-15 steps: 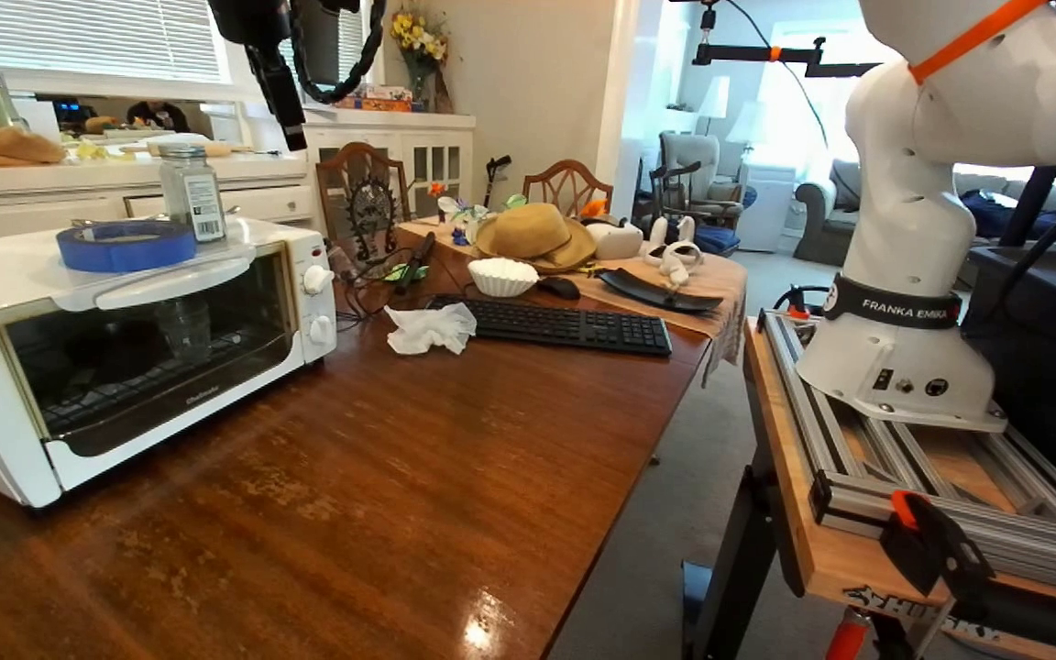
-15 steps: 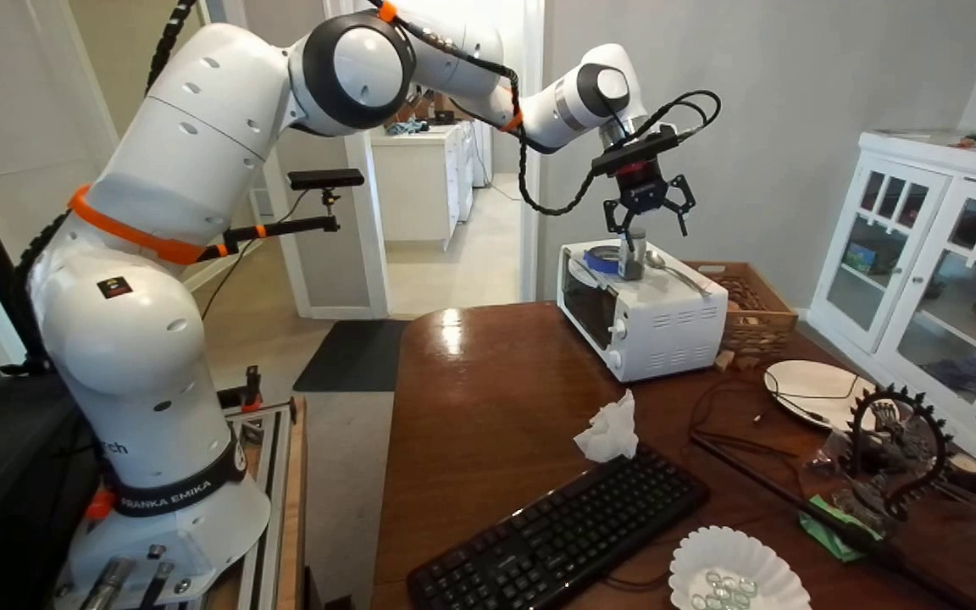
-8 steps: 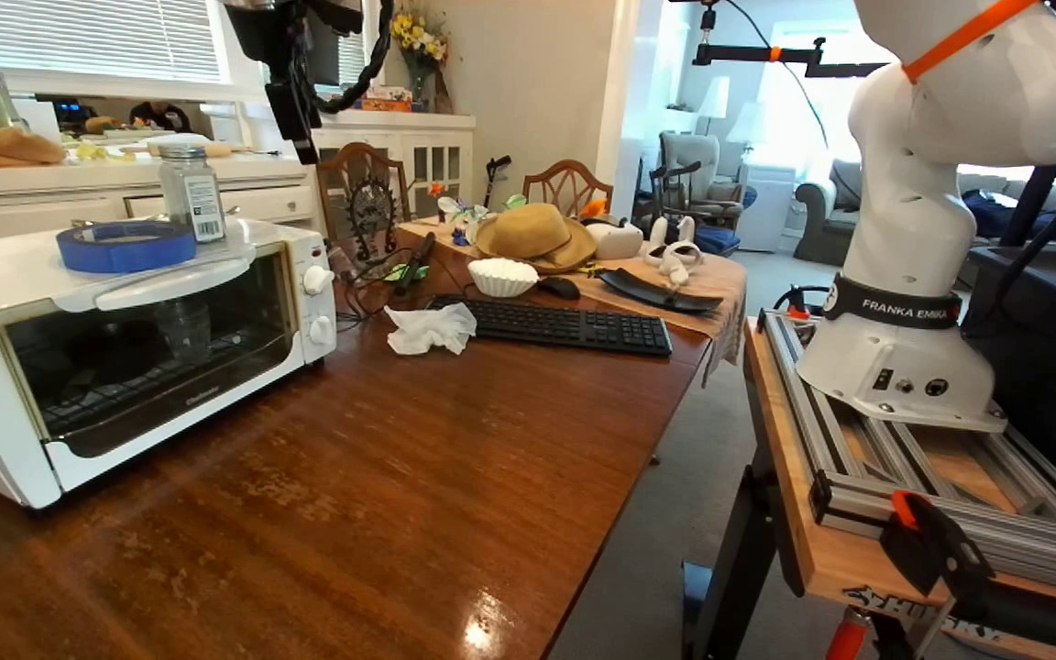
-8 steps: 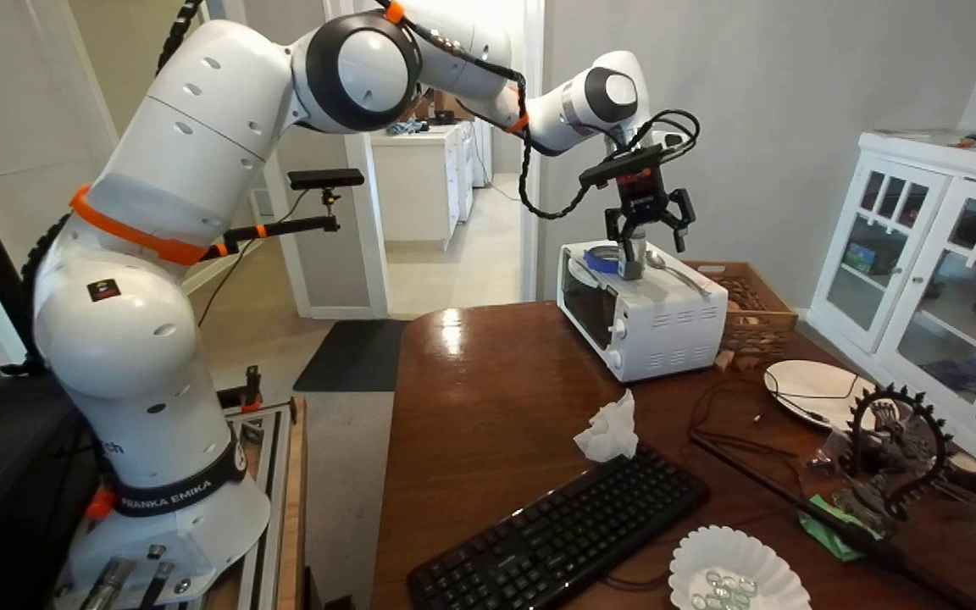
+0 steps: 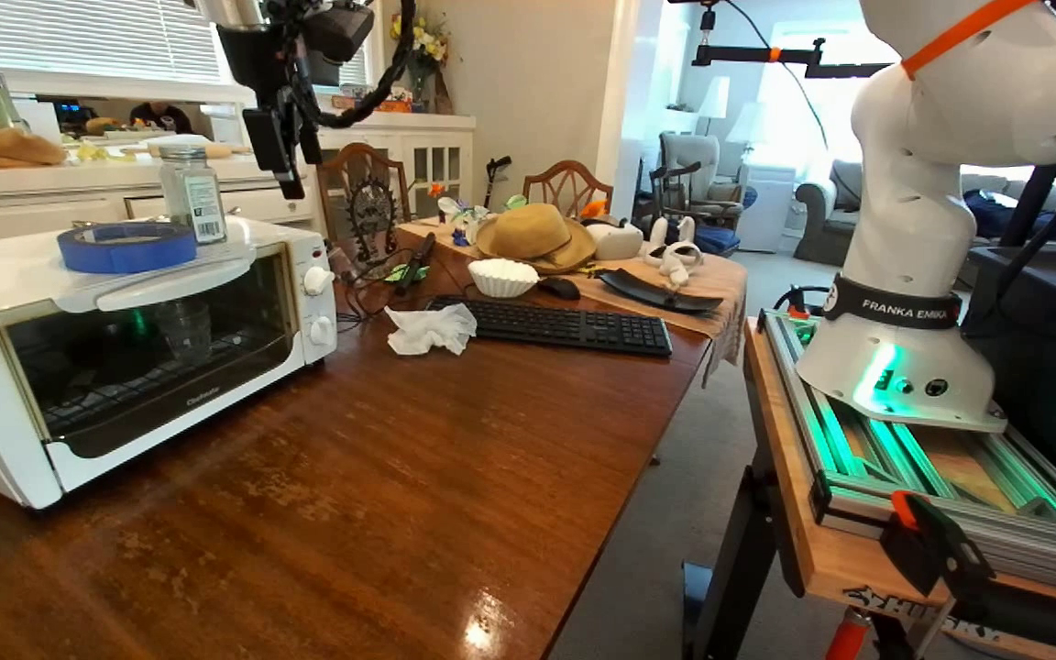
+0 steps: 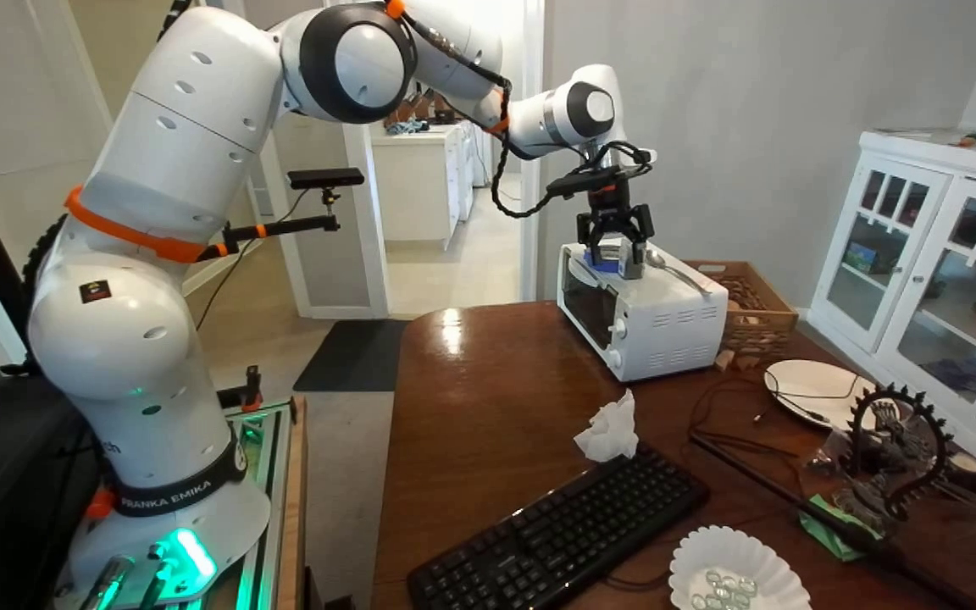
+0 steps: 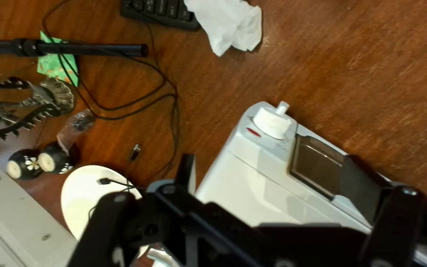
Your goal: Put the spoon on top of the oven grill
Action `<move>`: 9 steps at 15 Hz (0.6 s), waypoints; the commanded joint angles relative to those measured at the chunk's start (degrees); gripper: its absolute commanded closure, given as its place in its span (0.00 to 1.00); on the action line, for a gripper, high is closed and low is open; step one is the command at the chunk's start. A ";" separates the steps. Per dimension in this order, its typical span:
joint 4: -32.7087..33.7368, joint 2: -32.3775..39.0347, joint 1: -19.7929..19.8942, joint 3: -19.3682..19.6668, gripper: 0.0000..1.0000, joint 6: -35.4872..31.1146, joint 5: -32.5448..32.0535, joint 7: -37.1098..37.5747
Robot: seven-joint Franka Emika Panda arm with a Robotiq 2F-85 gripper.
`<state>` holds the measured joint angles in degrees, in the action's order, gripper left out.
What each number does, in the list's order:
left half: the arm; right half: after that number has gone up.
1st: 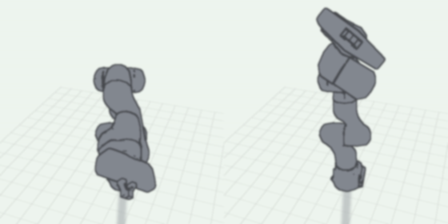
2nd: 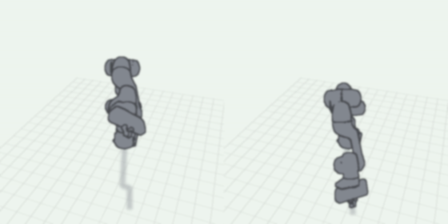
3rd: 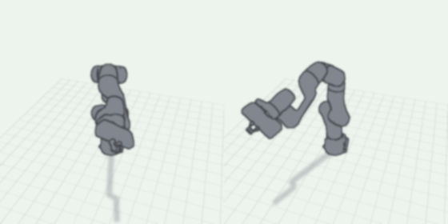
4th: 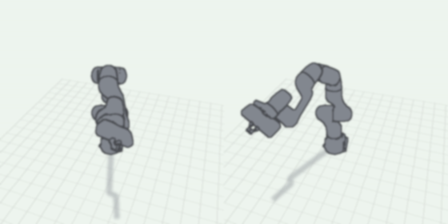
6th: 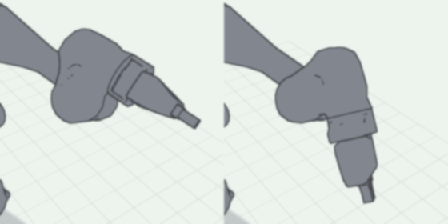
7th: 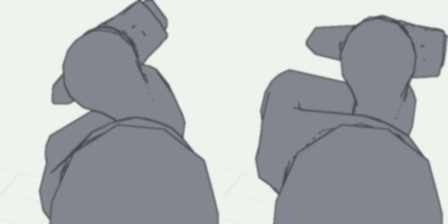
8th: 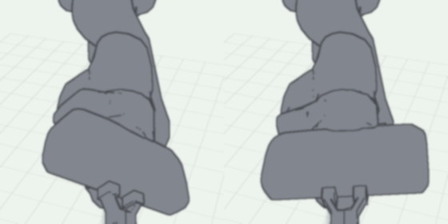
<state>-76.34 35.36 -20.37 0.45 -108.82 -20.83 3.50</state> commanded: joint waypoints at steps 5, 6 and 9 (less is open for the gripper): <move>-2.25 0.17 1.07 -3.65 0.00 -2.21 0.94 0.71; -2.52 0.16 1.22 -3.77 0.00 -2.42 1.15 0.70; -2.94 0.15 1.54 -3.84 0.00 -2.99 1.35 0.68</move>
<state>-79.58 35.38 -19.05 -2.99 -112.11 -19.26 4.05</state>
